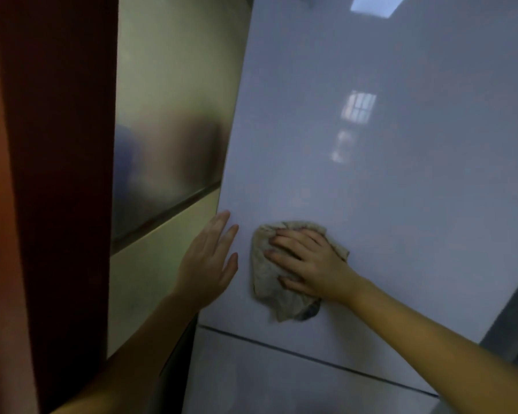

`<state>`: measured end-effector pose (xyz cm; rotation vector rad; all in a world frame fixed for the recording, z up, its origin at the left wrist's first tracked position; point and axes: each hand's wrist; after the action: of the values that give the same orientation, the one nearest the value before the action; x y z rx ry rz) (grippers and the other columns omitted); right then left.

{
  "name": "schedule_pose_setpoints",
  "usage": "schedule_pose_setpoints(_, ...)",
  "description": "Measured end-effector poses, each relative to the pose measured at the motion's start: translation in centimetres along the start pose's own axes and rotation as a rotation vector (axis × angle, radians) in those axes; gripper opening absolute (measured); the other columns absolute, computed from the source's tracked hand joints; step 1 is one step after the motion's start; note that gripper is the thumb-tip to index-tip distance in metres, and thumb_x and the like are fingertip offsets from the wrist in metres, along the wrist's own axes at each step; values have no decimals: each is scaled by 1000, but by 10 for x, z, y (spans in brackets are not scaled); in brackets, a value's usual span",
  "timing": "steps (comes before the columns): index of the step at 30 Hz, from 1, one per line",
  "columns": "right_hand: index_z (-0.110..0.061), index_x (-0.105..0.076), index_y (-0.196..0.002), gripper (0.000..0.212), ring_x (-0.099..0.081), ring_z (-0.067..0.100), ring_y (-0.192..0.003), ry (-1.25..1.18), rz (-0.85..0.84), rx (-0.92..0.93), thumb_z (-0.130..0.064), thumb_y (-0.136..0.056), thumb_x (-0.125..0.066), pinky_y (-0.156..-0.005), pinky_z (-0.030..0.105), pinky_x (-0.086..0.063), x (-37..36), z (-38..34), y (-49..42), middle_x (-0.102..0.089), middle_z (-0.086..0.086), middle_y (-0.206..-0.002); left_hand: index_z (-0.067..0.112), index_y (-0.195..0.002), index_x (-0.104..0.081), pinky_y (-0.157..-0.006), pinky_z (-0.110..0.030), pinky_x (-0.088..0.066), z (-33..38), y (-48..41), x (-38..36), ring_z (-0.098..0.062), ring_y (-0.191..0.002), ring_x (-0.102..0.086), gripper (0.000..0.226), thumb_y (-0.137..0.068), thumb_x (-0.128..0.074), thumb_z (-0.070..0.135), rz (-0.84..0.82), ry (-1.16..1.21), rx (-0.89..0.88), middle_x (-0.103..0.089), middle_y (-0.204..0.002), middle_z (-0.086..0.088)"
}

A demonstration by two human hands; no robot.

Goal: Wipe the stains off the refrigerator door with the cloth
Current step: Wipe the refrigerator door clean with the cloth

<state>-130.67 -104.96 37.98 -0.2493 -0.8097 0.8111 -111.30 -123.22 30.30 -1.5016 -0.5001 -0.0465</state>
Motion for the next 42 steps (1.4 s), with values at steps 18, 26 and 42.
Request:
schedule_pose_setpoints(18, -17, -65, -135, 49, -53, 32, -135, 6, 188, -203, -38, -90, -70, -107, 46, -39, -6, 0, -75, -60, 13, -141, 3, -144, -46, -114, -39, -39, -6, 31, -7, -32, -142, -44, 53, -101, -44, 34, -18, 142, 151, -40, -156, -20)
schedule_pose_setpoints(26, -15, -63, -137, 49, -49, 30, -137, -19, 53, -46, -35, -92, -69, -112, 44, -37, -55, -62, -10, -58, 12, -144, 3, -141, -46, -115, -40, -39, -6, 23, -3, -34, -140, -46, 49, -101, -42, 32, 48, 177, 126, -43, -153, -22)
schedule_pose_setpoints(42, -19, -61, -139, 51, -46, 26, -140, -110, 91, -228, -29, -90, -71, -117, 40, -29, -108, -135, 38, -55, 7, -148, 4, -145, -46, -115, -37, -31, -6, 34, -11, -37, -142, -41, 54, -98, -48, 31, -31, -3, 61, -34, -158, -25)
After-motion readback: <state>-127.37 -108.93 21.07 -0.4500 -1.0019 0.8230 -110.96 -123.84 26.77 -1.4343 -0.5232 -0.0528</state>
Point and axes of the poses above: each hand's wrist, its own y-axis away from the middle knuckle, its own x-axis out of the back of the hand, z = x × y
